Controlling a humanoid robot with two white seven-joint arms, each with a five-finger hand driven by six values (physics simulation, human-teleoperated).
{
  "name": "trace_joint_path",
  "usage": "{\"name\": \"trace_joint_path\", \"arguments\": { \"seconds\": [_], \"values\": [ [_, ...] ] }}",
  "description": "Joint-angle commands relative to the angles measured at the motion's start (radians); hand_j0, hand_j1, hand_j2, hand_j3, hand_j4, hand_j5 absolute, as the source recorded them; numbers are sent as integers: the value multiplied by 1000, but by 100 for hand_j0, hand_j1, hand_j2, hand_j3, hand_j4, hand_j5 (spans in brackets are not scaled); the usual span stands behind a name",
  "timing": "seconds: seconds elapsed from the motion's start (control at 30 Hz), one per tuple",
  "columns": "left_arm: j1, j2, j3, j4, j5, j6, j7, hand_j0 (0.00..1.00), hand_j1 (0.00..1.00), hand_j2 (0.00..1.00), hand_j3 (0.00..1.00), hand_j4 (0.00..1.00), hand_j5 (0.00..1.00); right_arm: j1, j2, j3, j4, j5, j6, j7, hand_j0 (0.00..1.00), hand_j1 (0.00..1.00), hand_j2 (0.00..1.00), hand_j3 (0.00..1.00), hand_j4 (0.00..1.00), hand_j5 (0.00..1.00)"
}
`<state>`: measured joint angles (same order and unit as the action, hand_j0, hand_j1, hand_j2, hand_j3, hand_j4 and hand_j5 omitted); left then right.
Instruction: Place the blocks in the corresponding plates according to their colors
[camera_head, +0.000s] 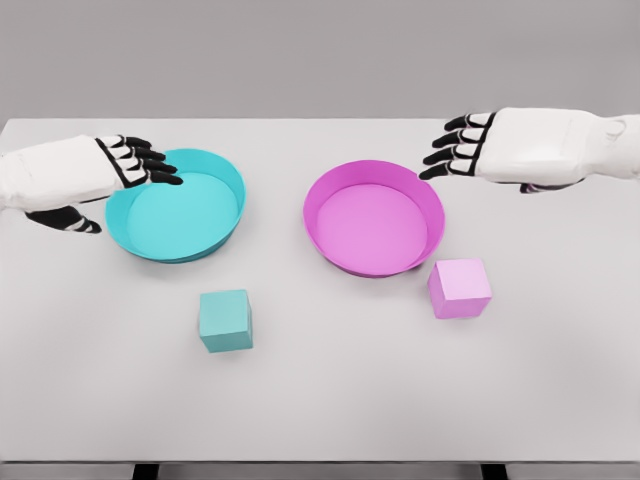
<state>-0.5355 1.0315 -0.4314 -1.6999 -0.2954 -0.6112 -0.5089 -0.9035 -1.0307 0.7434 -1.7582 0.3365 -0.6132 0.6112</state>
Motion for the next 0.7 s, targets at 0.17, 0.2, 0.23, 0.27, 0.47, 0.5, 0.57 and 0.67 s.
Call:
{"name": "trace_joint_path", "arguments": {
  "seconds": [0.17, 0.2, 0.23, 0.27, 0.47, 0.5, 0.57, 0.67],
  "values": [
    [-319, -19, -598, -12, 193, 0, -33, 100, 100, 100, 100, 100, 100, 3, -52, 19, 2, -8, 2, 0, 100, 100, 100, 100, 100, 100],
    [-327, -19, -613, -24, 209, 0, -34, 100, 100, 100, 100, 100, 100, 2, -43, 19, 2, -8, 2, 0, 100, 100, 100, 100, 100, 100],
    [-356, -16, -648, -52, 232, 0, -42, 100, 100, 100, 100, 100, 100, 2, -34, 21, 2, -8, 2, 0, 100, 100, 100, 100, 100, 100],
    [-386, -14, -688, -52, 252, 0, -59, 100, 100, 100, 100, 100, 100, 8, -25, 24, 2, -7, 2, 0, 100, 100, 100, 100, 100, 100],
    [-454, -14, -790, -55, 283, 0, -80, 100, 100, 100, 100, 100, 100, -118, -17, 295, -1, -7, 2, 0, 100, 100, 100, 100, 100, 100],
    [-454, -16, -808, -52, 283, 0, -80, 100, 100, 100, 100, 100, 100, -129, -20, 309, -1, -7, 2, 0, 100, 100, 100, 100, 100, 100],
    [-454, -19, -816, -52, 282, 0, -80, 100, 100, 100, 100, 100, 100, -152, -22, 341, -1, -8, 2, 0, 100, 100, 100, 100, 100, 100],
    [-452, -31, -817, -47, 282, 0, -80, 100, 100, 100, 100, 100, 100, -195, -22, 396, -1, -11, 2, 0, 100, 100, 100, 100, 100, 100]
  ]
}}
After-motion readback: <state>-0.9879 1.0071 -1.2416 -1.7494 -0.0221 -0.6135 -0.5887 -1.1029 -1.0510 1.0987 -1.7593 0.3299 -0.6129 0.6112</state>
